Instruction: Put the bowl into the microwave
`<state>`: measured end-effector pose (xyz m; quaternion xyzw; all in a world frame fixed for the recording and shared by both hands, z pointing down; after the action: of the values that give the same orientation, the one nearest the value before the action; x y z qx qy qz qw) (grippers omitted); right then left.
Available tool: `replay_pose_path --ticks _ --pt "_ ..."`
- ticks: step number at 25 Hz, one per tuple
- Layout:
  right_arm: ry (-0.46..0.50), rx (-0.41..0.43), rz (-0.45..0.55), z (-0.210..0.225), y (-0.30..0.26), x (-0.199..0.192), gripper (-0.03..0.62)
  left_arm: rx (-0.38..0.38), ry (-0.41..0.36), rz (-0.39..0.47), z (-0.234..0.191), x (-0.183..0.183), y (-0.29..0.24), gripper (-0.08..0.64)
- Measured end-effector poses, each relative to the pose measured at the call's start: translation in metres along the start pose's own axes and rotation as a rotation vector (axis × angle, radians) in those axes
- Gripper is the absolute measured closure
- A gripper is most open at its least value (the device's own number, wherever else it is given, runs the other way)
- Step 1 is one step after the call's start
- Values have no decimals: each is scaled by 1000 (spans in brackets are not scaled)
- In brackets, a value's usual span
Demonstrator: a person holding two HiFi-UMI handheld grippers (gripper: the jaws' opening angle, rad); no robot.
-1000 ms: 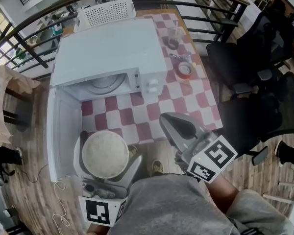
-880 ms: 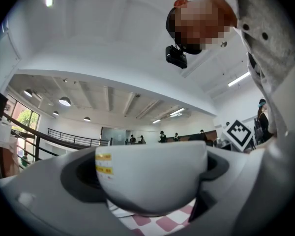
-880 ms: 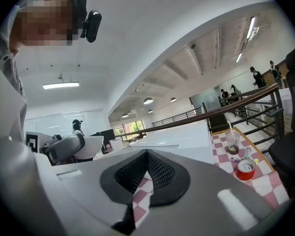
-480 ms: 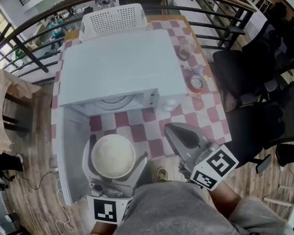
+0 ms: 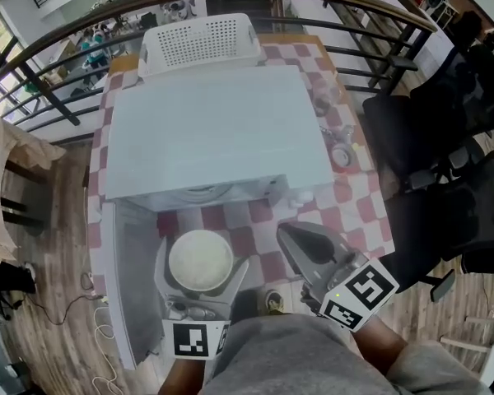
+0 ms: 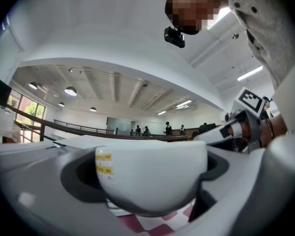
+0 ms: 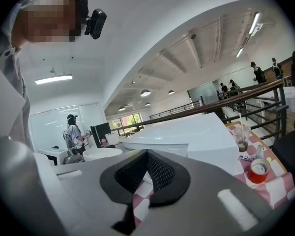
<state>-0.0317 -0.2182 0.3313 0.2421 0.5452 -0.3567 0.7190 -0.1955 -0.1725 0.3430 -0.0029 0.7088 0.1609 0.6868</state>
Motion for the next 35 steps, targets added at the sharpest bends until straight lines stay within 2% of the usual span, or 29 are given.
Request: replay_pose_path --ticks 4,9,13,16,23,31,35 --pt "12 -6 -26 3 -11 -6 592 27 21 -32 -12 -28 -12 23" --pt "-1 -9 -62 1 -21 -18 592 76 10 -67 -32 -63 -22 22" --pt "-6 -20 -79 -1 -30 -24 592 77 -16 -145 -42 -97 -30 23" --pt "-9 -22 -90 -4 -36 -28 592 98 -20 -164 -55 -122 -39 22" --pt "3 -43 -102 -8 -44 -31 592 133 -40 -279 -83 -171 -76 23" --pt "-2 -74 -103 -9 -42 -33 592 136 -46 -389 -103 -200 -95 21" --pt "-3 -89 -97 -9 -38 -33 592 125 -64 -407 -103 -205 -100 21"
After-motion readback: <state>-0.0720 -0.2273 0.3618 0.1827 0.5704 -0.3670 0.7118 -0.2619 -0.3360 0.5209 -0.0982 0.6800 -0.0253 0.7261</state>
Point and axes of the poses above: the fingertips, and each gripper's own axes: y backward along the fingers, z to its right, x out of its top, the point moved 5 cm from there along y, backward along the fingers, and after that the axes turned 11 degrees about z, right-handed, at the moved point
